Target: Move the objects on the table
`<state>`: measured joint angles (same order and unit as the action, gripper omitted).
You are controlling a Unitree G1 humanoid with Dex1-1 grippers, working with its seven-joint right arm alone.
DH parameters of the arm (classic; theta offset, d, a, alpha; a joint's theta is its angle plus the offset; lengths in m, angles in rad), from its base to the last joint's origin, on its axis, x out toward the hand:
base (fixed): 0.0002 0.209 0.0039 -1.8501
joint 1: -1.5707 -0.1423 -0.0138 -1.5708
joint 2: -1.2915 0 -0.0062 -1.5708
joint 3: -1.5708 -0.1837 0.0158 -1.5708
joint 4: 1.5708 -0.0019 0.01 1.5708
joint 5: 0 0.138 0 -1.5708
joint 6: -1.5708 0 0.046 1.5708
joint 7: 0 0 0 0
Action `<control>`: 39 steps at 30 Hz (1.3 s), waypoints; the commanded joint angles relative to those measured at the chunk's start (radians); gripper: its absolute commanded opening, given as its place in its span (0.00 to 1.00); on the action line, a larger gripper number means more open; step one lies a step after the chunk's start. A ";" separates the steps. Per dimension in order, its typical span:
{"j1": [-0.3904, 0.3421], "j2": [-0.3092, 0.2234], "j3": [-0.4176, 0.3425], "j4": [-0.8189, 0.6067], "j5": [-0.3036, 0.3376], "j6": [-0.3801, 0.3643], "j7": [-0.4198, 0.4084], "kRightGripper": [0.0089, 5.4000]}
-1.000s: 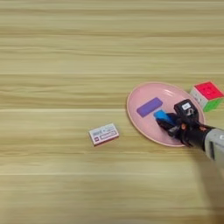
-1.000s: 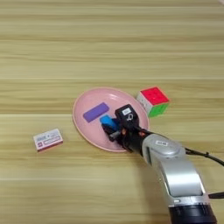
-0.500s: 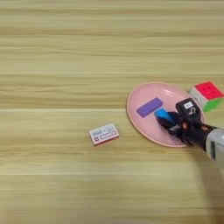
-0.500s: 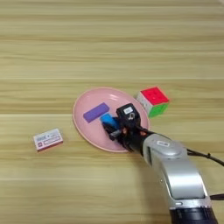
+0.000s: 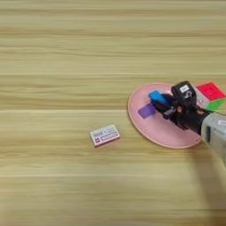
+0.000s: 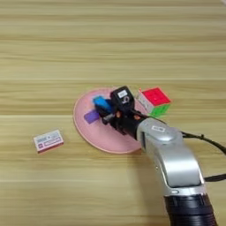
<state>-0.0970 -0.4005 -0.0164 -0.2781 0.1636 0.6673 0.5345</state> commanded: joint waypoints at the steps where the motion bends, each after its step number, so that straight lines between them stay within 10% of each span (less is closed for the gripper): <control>1: -0.108 0.015 0.014 -0.031 0.002 -0.046 -0.024 0.26; 39: -0.289 0.321 0.265 0.303 -0.074 -0.183 -0.105 0.26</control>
<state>-0.3073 -0.0997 0.2555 0.0207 0.0989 0.5373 0.4432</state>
